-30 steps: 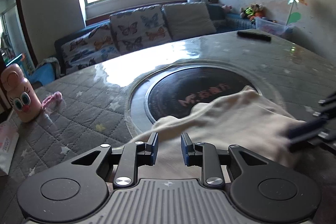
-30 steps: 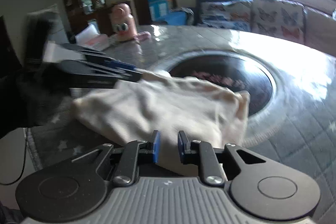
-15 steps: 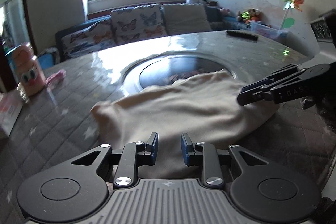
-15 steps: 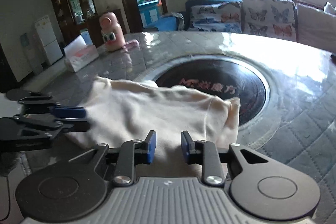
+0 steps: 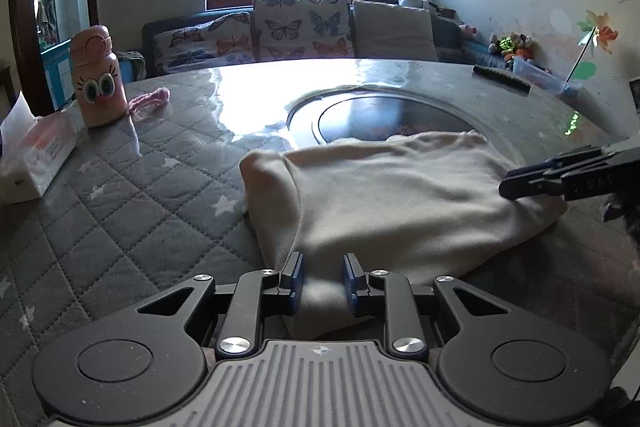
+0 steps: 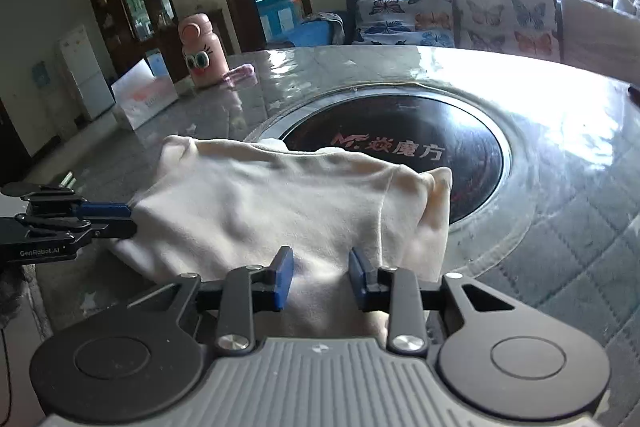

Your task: Fold clothes

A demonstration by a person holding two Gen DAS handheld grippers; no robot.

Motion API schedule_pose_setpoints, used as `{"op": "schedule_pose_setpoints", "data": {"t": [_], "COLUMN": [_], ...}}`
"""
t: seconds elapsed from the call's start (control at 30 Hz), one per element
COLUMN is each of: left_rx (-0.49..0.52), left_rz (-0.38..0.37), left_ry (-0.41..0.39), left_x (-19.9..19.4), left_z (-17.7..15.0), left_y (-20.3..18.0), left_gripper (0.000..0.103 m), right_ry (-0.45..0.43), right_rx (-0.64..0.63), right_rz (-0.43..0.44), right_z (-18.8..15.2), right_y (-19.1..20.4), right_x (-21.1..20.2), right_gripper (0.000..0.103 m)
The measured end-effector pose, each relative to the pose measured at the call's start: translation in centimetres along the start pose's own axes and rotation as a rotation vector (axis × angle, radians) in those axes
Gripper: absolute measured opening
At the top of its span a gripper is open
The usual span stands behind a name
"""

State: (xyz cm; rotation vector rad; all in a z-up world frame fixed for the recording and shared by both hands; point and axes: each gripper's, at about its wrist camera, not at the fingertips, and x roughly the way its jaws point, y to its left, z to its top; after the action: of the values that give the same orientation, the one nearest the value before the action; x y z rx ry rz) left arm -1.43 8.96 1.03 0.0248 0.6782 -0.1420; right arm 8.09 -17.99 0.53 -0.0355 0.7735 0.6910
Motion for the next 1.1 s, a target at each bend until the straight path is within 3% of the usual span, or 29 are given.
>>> {"op": "schedule_pose_setpoints", "data": {"t": [0.23, 0.4, 0.73, 1.1], "left_rx": [-0.028, -0.032, -0.044, -0.055], "left_rz": [0.007, 0.061, 0.100, 0.132], "left_ry": [-0.023, 0.020, -0.025, 0.009], "left_x": [2.3, 5.0, 4.2, 5.9], "left_z": [3.0, 3.5, 4.5, 4.5], "left_y": [0.9, 2.5, 3.4, 4.5], "left_gripper": [0.025, 0.026, 0.026, 0.026], "right_ry": [-0.015, -0.018, -0.031, -0.012], "right_rx": [0.000, 0.005, 0.017, 0.085], "right_rz": [-0.001, -0.010, -0.022, -0.066], "right_z": [1.4, 2.3, 2.9, 3.7], "right_y": [-0.2, -0.8, -1.9, -4.5], "right_x": [0.3, 1.3, 1.6, 3.8], "right_gripper": [0.031, 0.031, 0.031, 0.030]}}
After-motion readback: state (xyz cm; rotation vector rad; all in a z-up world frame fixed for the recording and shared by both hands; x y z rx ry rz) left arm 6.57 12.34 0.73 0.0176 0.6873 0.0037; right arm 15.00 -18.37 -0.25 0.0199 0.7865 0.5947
